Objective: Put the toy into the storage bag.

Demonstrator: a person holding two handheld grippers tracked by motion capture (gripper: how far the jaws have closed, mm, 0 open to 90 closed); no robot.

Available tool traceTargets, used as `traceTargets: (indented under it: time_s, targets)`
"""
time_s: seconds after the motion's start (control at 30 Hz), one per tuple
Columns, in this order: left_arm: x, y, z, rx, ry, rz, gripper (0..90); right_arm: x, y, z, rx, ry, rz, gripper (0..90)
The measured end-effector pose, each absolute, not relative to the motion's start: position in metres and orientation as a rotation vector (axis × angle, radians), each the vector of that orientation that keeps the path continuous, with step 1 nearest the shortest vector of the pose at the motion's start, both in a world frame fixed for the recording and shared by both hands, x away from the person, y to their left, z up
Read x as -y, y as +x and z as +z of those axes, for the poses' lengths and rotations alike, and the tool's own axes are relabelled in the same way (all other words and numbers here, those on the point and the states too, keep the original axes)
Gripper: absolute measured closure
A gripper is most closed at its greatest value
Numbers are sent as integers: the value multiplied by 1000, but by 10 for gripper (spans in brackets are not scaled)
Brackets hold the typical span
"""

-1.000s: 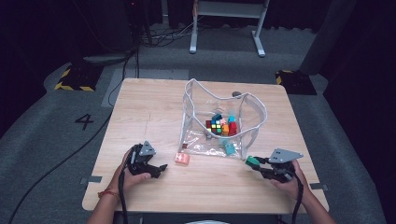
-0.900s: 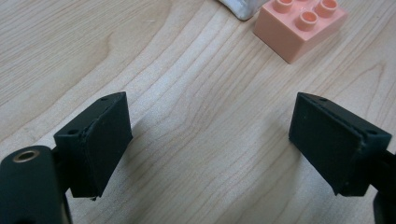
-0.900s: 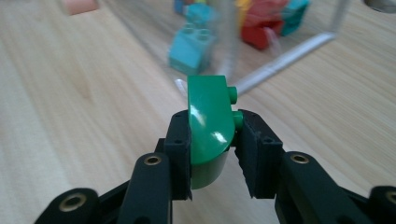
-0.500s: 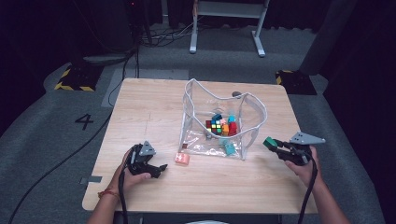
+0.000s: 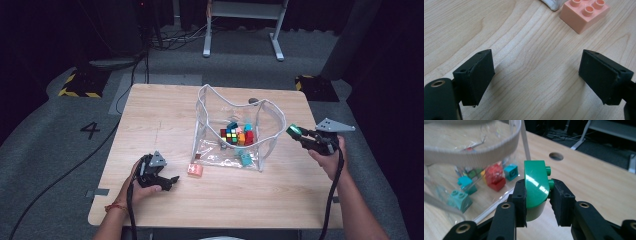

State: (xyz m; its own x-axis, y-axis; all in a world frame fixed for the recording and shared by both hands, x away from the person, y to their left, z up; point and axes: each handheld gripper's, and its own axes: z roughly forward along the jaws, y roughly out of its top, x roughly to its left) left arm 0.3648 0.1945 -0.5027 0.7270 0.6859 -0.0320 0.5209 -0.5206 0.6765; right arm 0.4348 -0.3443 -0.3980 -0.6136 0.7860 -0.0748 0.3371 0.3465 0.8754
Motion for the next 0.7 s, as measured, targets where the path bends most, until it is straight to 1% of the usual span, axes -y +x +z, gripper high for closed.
traceTargets:
  time_s: [0.53,0.7]
  targets:
    - [-194,365,-503,-909,2243,312,132,324,446,-331,-2064,882,1228,676]
    - [-194,365,-503,-909,2242,312,132,311,445,-313,-2071,823,1245,676]
